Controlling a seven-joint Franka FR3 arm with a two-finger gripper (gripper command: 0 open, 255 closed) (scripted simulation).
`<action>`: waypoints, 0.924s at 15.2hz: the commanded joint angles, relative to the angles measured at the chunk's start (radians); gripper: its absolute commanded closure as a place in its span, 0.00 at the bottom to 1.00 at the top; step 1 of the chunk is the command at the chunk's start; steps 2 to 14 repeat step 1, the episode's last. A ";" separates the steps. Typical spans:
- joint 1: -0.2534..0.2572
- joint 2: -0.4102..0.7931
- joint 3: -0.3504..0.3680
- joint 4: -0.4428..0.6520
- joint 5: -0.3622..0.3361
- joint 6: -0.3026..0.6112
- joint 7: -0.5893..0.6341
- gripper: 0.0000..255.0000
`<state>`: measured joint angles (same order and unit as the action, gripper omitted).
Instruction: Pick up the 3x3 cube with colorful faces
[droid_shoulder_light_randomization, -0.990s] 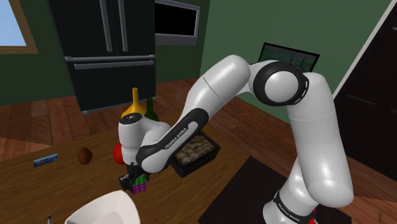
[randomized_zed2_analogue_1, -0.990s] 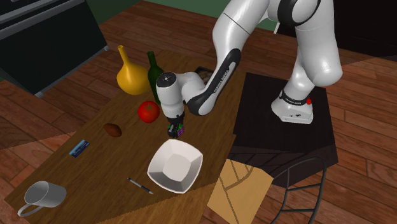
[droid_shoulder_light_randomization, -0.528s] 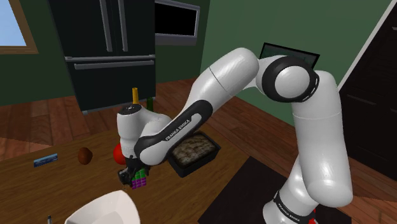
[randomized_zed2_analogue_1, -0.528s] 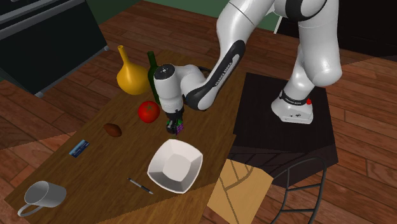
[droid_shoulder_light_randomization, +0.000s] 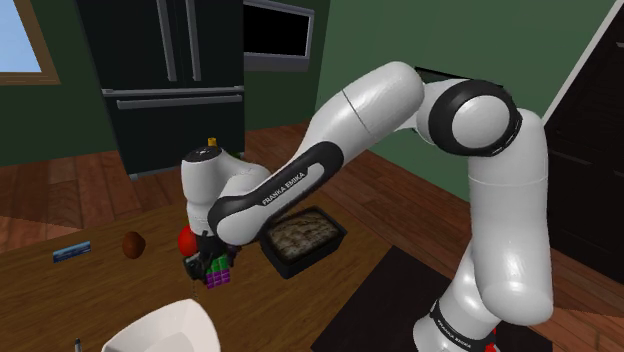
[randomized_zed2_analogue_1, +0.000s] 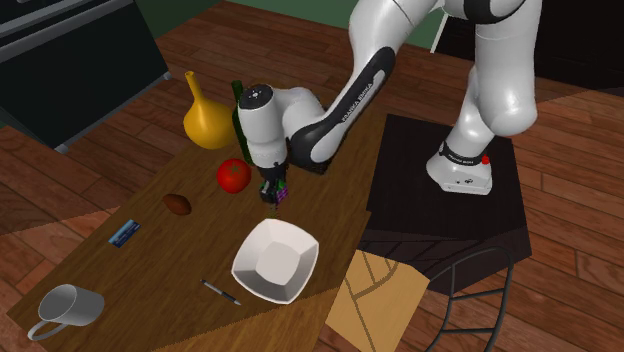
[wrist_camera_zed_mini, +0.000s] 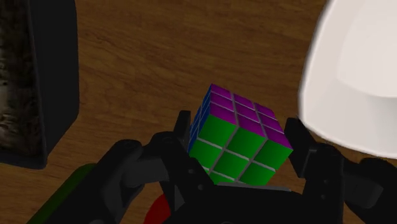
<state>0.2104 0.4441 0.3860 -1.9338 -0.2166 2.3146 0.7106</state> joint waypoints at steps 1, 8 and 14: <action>-0.001 -0.005 0.002 0.004 0.003 -0.008 -0.002 1.00; -0.001 -0.005 0.002 0.004 0.003 -0.008 -0.002 1.00; -0.001 -0.005 0.002 0.004 0.003 -0.008 -0.002 1.00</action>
